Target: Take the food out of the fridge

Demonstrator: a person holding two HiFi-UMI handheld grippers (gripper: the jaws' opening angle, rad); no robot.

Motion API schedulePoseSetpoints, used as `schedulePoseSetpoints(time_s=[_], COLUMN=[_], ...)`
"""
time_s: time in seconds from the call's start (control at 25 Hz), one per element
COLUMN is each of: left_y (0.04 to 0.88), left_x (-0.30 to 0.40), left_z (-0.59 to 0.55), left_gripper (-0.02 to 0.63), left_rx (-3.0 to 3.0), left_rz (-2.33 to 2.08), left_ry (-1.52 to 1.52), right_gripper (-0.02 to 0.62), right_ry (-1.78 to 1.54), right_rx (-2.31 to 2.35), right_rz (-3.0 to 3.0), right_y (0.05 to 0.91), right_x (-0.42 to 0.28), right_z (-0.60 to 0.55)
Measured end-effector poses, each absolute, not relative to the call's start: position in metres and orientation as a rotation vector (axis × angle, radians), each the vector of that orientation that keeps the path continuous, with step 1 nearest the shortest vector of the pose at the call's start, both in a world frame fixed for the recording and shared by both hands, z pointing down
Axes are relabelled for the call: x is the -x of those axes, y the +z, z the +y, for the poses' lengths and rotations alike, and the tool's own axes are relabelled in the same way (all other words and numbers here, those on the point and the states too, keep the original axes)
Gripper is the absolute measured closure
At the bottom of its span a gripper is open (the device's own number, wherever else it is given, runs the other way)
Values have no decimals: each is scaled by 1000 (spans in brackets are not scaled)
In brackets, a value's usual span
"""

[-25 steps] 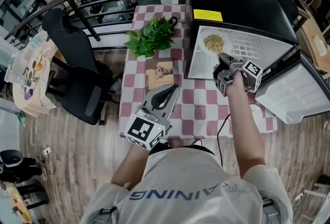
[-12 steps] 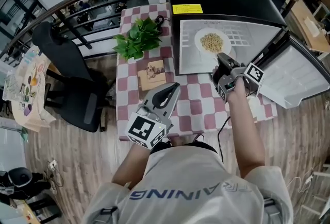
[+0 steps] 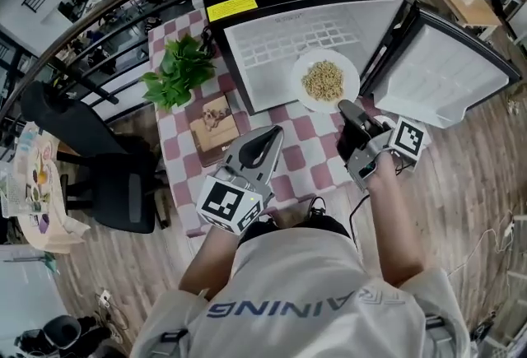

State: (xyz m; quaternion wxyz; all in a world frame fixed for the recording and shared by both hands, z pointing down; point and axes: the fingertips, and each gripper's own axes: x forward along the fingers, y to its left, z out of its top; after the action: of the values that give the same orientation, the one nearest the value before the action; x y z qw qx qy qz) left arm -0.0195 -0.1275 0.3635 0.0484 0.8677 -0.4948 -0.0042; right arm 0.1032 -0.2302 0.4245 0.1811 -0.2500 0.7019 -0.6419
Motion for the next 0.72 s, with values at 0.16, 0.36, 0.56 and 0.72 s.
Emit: schedulePoseSetpoints(time_s=[0.16, 0.36, 0.56, 0.72], left_y=[371, 386, 408, 433], left_x=[2, -19, -35, -45], left_z=[-132, -137, -138, -139], left_gripper=[598, 598, 598, 598], left_rx=[-2671, -2687, -2684, -2668], left_rz=[-1425, -1330, -1251, -1196], left_ry=[18, 62, 147, 212], right_gripper=[563, 563, 563, 563], right_ry=[-1827, -1861, -1915, -1930], right_rx=[771, 894, 979, 1019], right_rz=[1942, 1865, 1775, 1711], right_y=[459, 514, 566, 608], right_x=[-134, -168, -189, -200], right_z=[-206, -190, -175, -169])
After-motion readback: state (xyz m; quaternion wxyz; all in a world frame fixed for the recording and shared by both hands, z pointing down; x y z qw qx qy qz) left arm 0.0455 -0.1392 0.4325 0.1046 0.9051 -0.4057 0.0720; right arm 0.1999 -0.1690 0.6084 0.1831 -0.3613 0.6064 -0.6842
